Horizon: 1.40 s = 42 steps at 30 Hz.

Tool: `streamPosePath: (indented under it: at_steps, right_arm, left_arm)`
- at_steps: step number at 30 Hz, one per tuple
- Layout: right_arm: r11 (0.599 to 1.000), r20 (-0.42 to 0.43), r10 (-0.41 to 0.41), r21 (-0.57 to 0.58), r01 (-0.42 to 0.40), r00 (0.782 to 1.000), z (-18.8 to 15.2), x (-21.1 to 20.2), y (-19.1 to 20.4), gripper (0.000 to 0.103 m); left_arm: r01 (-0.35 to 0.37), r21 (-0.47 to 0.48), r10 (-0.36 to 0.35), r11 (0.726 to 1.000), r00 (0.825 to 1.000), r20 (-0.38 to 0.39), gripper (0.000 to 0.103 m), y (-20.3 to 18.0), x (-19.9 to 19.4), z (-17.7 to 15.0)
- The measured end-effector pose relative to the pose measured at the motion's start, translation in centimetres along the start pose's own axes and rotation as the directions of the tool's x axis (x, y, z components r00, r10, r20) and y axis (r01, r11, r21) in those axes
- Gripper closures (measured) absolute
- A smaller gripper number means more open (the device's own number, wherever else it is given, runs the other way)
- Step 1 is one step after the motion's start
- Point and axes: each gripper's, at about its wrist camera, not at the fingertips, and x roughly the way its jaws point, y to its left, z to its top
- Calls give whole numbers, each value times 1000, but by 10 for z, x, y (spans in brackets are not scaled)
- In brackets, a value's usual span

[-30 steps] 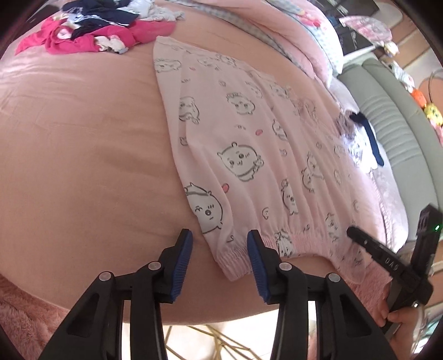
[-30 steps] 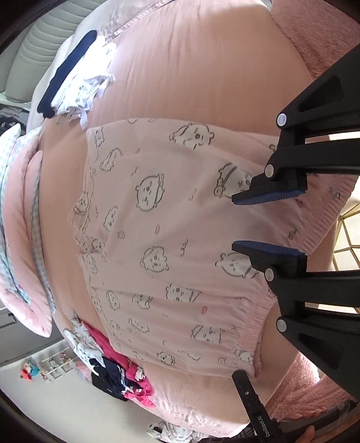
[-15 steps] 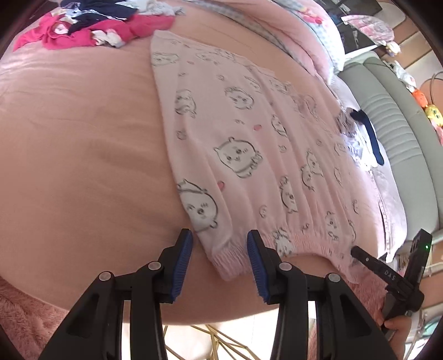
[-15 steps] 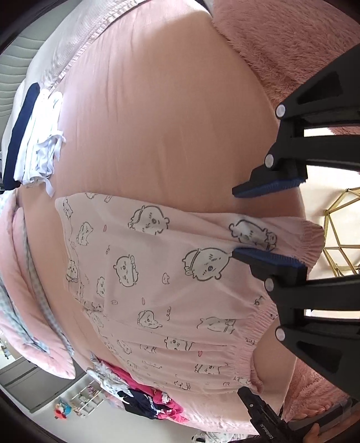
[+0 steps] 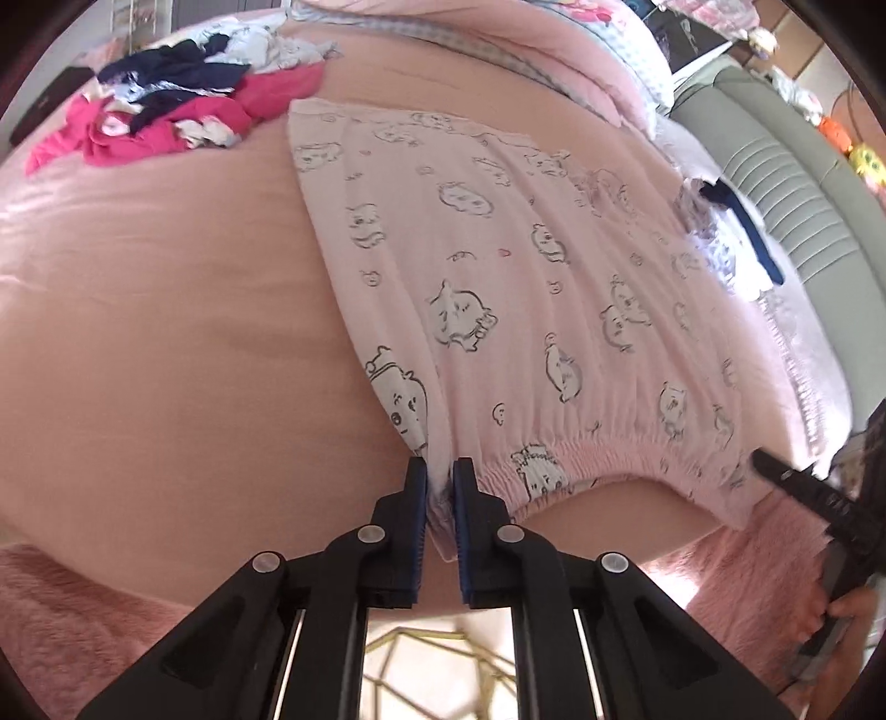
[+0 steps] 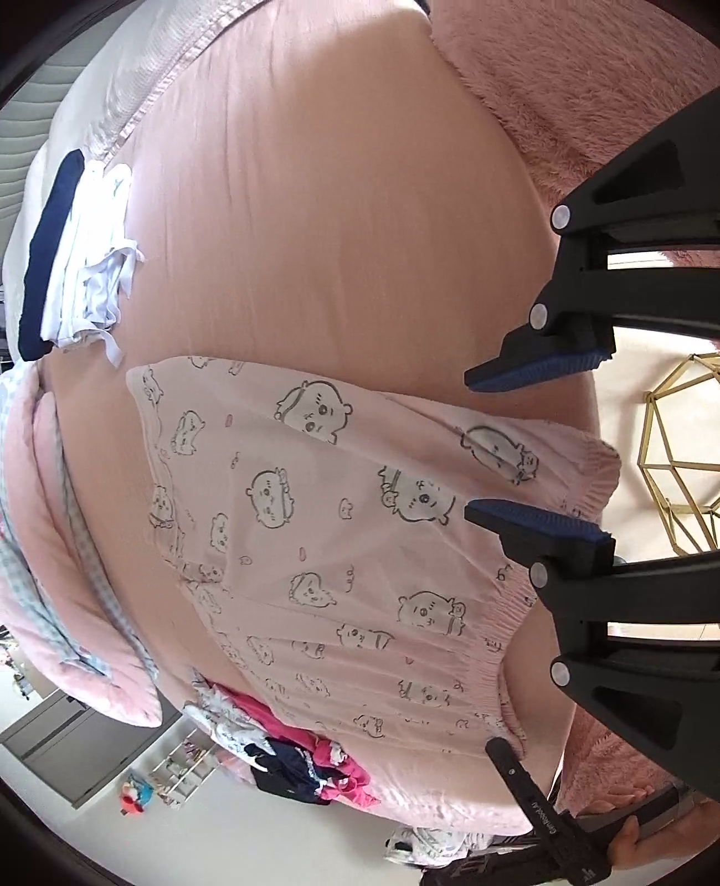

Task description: Fold clothes

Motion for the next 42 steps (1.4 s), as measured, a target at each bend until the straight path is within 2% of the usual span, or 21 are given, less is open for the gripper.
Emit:
streamPosePath:
  at_steps: [2,4,6,9,10,11,12,14,16,20,24,25,26,28,30,32,35,38,42]
  right_arm:
    - [1000,1,-11,-22,11,1000,2,-2,3,63]
    - [998,-16,-29,-48,29,999,2,2,7,62]
    - [997,-22,-51,-62,50,998,0,3,8,62]
    - [988,19,-52,-143,55,998,-5,-10,20,62]
    - [978,33,-47,-202,53,998,-9,-15,28,61]
    - [962,29,-54,-266,60,998,-14,-16,38,55]
    - [943,17,-64,-327,66,998,-19,-14,50,48]
    - [902,2,-80,-426,73,997,-27,-3,70,47]
    - [876,1,-105,-474,93,994,-33,12,83,47]
    - [858,-35,-134,-504,98,990,-37,33,86,50]
    - [852,1,-130,-511,112,992,-39,28,82,56]
    - [847,4,-143,-516,124,990,-39,32,81,60]
    - [848,2,-152,-513,131,988,-38,38,78,69]
    - [861,2,-149,-491,130,989,-33,43,73,76]
    - [878,34,-133,-460,134,990,-30,36,68,92]
    - [895,46,-126,-426,133,991,-26,31,61,92]
    - [923,-40,-39,-384,20,998,-20,28,53,90]
    - [906,-64,-11,-424,-17,998,-27,25,58,89]
    - [887,-83,-55,-463,10,995,-35,31,71,89]
  left_arm:
    - [-4,-20,3,1000,998,-56,93,6,16,-1]
    - [21,-49,-25,999,998,-64,93,10,16,1]
    - [7,-52,-10,999,999,-47,90,9,5,4]
    - [-65,7,65,998,997,31,82,-3,-16,5]
    - [-79,25,78,997,996,50,77,-7,-20,5]
    - [-83,43,80,996,995,66,68,-11,-24,5]
    - [-71,65,66,995,995,74,65,-16,-24,5]
    - [-47,134,37,990,997,74,64,-26,-20,5]
    - [-49,189,37,981,997,66,64,-41,-12,5]
    - [-52,257,41,965,998,49,64,-67,5,6]
    - [-42,270,35,962,999,32,64,-69,13,7]
    - [-44,263,39,964,999,25,64,-69,15,6]
    - [-46,256,42,966,999,19,64,-69,18,6]
    - [-46,245,42,968,999,20,64,-67,19,5]
    - [-51,248,46,967,999,27,64,-66,17,2]
    - [-51,244,45,968,999,30,64,-63,17,0]
    - [-30,217,24,976,999,31,64,-57,18,-2]
    - [-20,201,13,979,999,32,64,-54,18,-3]
    - [-34,212,27,977,999,36,64,-57,18,-4]
